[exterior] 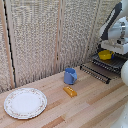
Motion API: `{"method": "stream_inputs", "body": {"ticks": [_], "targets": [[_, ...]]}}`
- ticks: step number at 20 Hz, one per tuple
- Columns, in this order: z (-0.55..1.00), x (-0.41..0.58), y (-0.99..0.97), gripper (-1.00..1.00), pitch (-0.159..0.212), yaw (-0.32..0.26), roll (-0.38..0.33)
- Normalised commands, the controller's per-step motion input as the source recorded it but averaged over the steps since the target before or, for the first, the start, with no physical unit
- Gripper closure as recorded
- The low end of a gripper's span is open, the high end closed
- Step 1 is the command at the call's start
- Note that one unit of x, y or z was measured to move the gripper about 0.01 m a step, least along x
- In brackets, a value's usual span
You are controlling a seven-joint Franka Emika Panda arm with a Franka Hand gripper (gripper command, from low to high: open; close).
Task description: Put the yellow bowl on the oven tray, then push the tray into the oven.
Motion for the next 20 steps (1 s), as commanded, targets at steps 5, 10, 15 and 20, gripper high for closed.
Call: {"method": "stream_inputs", "body": {"ticks": [5,10,15,20], "targets": [[0.12,0.001,-0.04,-1.0,0.019,-0.042,-0.002],[0.78,0.089,0.03,-1.0,0.131,-0.064,-0.04],[0.91,0.088,0.17,-1.0,0.096,-0.001,-0.077],[0.62,0.266,0.36,-1.0,0.1,0.126,-0.144]]}}
